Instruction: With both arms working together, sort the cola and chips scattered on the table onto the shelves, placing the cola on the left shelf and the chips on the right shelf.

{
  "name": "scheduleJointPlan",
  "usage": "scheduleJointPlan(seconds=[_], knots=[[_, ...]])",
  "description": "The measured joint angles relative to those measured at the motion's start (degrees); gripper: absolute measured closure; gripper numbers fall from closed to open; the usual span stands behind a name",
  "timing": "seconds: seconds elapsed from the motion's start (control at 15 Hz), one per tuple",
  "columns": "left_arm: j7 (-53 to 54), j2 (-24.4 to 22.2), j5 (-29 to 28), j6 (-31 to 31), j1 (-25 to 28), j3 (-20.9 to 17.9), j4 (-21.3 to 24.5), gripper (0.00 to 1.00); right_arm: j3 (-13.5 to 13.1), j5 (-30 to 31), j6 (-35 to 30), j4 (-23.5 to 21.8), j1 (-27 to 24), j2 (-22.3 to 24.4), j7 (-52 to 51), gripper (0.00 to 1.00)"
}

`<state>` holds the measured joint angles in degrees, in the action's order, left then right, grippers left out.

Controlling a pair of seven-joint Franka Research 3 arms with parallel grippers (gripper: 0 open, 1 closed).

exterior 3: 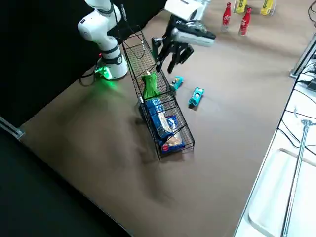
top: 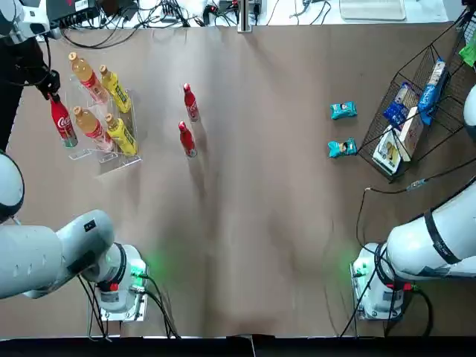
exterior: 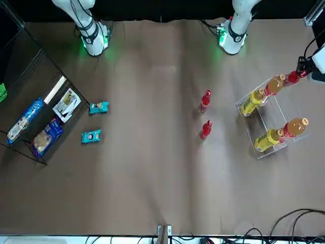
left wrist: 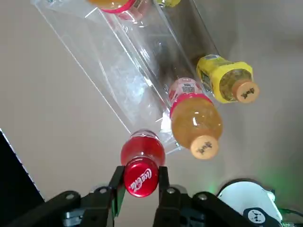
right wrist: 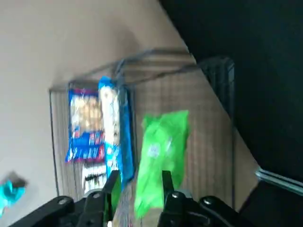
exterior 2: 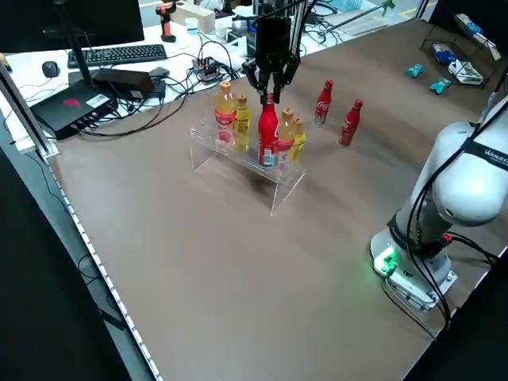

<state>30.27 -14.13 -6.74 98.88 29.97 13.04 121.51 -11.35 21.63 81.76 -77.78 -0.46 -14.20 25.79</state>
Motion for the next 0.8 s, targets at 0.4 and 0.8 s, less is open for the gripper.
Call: scheduleJointPlan(seconds=[0.4,0.8], knots=[[0.0,-1.3,0.0,-0.1,0.1,-0.1,1.1,0.68,0.5,-13.2,-5.9,-1.2,9.0,-0.6,18.3,0.50],[0.1,-3.0,1.1,-1.3,0.5,-0.5,2.5,0.68,0.6,-21.6,5.5,-9.8,11.3,-8.4,36.3,0.39]])
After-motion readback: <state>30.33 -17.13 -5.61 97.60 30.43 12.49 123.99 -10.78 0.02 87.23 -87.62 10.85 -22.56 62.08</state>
